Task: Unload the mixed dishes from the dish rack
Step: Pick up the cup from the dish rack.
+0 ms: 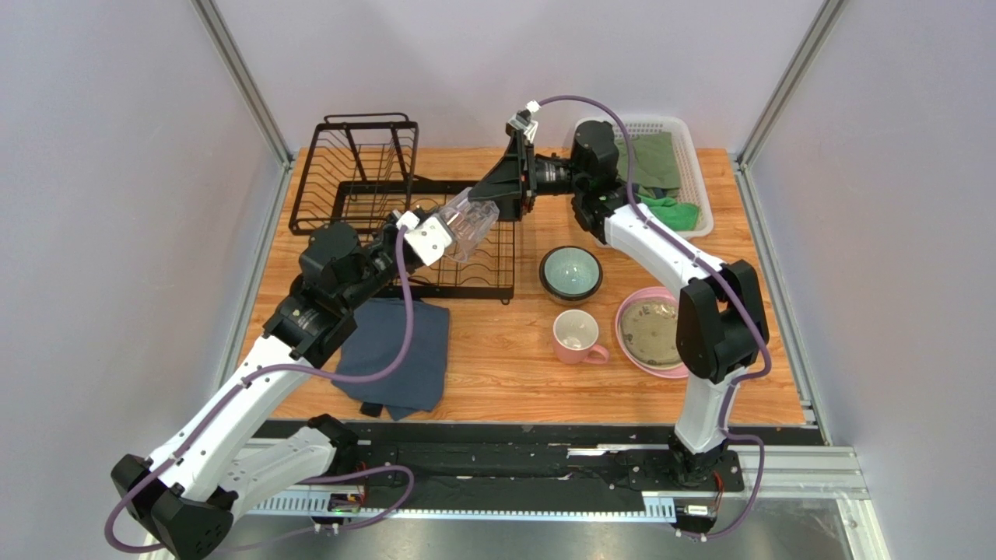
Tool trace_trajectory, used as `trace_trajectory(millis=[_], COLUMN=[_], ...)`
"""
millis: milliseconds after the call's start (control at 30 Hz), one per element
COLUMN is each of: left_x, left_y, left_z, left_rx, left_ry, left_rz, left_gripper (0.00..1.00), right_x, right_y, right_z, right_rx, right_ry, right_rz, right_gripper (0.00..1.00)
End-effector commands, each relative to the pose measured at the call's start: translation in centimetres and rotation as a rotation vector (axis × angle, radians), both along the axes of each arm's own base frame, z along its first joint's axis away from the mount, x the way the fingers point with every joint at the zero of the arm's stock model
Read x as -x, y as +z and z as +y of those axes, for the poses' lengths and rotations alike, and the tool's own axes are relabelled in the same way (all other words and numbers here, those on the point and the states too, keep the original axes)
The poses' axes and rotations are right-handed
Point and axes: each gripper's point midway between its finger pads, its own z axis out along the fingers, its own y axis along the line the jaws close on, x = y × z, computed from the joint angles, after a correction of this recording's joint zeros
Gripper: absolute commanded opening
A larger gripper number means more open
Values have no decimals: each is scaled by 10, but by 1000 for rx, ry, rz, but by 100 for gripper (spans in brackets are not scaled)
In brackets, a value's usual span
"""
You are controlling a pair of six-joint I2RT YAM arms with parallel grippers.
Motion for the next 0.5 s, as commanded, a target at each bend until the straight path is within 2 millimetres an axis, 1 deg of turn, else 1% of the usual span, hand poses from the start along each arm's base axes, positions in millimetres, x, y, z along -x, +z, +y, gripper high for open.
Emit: trace_trajectory(millis=[0, 133, 267, 367, 400, 433, 467], left_x=[8, 12, 20, 26, 28, 32, 34], left_y=[29, 23, 11, 4, 3, -2, -5], left_z=[2, 3, 0, -3, -5, -8, -10], left_rx=[60, 39, -14, -45, -55, -74, -95], left_ry=[-10, -20, -63, -101, -118, -150, -170], left_rz=[-100, -99, -78, -72, -69, -49, -45], left_gripper=[0, 0, 0, 0, 0, 0, 0], right_x=[-3, -6, -16, -26, -31, -34, -39], right_y=[15, 22, 28, 31, 29, 31, 28], right_z=[-1, -3, -12, -22, -26, -28, -31], right_rx=[-36, -43, -49, -51, -44, -39, -30], right_ry=[18, 11, -12, -43, -57, -65, -82], right_rz=[-43, -58, -73, -83, -79, -86, -135], right_gripper=[94, 95, 96, 97, 97, 97, 98])
